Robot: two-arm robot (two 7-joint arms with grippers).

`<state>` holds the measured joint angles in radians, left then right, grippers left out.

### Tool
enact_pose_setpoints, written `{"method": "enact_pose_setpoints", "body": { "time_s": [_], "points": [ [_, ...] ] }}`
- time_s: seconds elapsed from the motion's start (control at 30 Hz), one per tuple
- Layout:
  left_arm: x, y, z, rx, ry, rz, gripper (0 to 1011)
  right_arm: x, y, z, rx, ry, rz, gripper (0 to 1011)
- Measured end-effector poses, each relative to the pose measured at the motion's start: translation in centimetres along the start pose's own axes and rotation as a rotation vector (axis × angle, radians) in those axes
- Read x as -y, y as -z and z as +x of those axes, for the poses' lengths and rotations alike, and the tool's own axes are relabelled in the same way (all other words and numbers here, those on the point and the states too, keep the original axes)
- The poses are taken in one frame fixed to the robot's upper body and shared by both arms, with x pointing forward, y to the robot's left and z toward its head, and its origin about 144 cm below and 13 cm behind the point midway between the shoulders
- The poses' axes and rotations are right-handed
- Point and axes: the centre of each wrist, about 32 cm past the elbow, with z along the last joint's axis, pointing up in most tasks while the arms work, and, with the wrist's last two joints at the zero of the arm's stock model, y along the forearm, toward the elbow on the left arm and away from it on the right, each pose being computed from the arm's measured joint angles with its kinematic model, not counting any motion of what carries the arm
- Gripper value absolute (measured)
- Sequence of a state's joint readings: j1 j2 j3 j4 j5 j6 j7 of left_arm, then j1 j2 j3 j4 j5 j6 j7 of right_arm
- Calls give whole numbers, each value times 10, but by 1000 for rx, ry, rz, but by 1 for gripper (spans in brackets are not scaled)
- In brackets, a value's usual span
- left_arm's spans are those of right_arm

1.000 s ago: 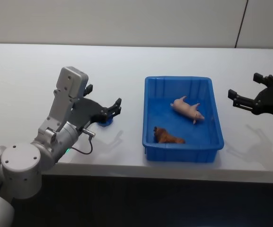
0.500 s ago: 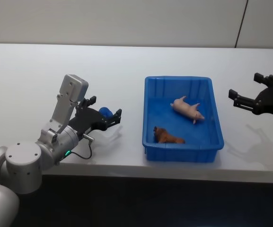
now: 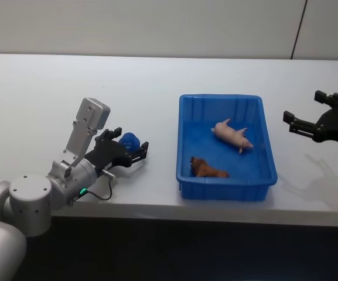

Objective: Pick up the two dolls from the table and place them into the box.

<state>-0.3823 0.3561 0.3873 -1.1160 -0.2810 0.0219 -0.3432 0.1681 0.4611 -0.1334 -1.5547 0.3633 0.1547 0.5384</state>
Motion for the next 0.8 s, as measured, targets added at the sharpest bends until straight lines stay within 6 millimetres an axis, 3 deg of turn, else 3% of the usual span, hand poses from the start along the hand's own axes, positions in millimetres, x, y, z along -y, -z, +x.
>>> {"method": "enact_pose_setpoints", "body": {
  "time_s": [0.13,0.37,0.63,0.8],
  "points": [
    [2,2,3,2,3,9,817,0,0,0,0,0,0,1001],
    [4,3,6,5,9,14,590,0,0,0,0,0,0,1000],
    [5,-3,7,18,13,-4,516,0,0,0,0,0,0,1001],
    [7,-17,6,43,18,-47,485,0,0,0,0,0,0,1001]
  ]
}}
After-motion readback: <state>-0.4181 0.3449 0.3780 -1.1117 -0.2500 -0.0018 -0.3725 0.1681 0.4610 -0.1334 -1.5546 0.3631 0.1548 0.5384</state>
